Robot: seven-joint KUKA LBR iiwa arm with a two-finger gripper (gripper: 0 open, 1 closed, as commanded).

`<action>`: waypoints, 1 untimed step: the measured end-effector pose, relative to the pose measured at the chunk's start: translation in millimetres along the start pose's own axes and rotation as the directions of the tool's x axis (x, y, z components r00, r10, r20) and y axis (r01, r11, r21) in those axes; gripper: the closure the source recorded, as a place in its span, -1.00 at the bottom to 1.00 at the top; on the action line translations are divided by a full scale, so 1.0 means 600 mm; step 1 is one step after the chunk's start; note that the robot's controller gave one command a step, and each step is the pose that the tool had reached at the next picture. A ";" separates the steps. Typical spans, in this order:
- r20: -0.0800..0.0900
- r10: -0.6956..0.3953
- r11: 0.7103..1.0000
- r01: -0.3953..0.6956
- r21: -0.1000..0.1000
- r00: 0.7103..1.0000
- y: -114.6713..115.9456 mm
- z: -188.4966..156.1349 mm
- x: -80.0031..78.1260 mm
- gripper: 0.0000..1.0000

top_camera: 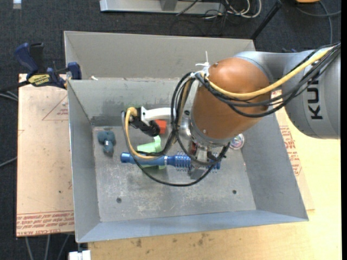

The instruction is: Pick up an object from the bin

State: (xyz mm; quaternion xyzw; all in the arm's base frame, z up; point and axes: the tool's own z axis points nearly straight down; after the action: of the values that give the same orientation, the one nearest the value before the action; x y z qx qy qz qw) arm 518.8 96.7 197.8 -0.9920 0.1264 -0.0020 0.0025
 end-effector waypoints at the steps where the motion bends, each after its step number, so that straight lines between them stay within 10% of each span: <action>1: 0.009 0.001 1.000 -0.001 -0.005 1.000 0.004 0.007 -0.002 1.00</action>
Offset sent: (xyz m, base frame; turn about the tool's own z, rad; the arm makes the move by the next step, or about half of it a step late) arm 0.0000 0.0000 0.0000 0.0000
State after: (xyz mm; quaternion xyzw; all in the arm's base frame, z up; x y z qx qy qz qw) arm 517.0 95.1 193.7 -0.9919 0.1271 0.0026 0.0007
